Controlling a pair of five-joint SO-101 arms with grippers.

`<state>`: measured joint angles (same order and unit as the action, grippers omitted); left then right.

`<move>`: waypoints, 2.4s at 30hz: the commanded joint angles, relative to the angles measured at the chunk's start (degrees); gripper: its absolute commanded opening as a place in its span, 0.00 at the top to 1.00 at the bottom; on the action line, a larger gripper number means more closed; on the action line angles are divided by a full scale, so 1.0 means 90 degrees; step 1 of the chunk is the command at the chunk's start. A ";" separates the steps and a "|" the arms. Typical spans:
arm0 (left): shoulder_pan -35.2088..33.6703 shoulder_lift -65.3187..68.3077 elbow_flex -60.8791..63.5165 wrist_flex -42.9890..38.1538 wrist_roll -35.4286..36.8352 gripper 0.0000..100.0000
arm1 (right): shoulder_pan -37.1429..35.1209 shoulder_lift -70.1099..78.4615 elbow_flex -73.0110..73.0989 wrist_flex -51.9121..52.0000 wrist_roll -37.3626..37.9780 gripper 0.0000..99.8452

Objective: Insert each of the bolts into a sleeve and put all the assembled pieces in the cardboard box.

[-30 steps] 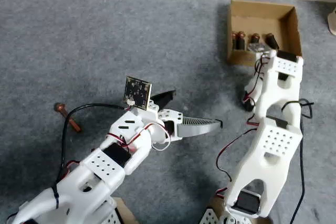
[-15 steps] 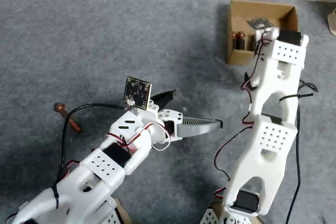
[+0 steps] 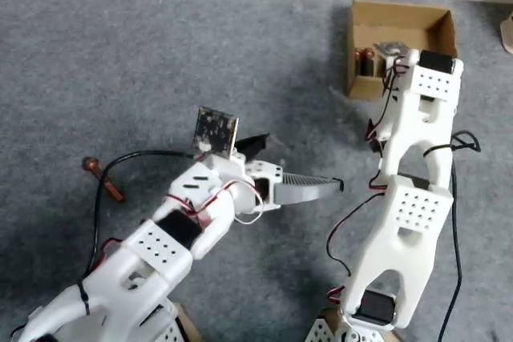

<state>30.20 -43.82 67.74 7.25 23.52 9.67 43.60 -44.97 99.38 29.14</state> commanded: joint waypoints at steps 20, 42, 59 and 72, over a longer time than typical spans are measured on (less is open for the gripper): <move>-0.3121 -0.0093 -0.1265 0.3282 0.0459 0.41 | -0.0523 -0.0523 0.0542 0.0112 -0.0596 0.81; -0.4186 -0.0034 -0.1206 0.3282 0.0459 0.40 | -0.0679 0.0698 0.0503 -0.0249 -0.0625 0.81; -0.5592 -0.0024 -0.0982 0.3438 0.0459 0.40 | -0.0571 -0.0913 0.0562 0.0132 -0.1016 0.99; -0.5612 0.0063 -0.2193 0.5216 0.0498 0.41 | -0.1353 -0.4352 0.3297 -0.0122 -0.1358 0.99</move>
<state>-19.56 -43.74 51.56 53.32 27.47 -0.97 15.30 -18.59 99.65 18.95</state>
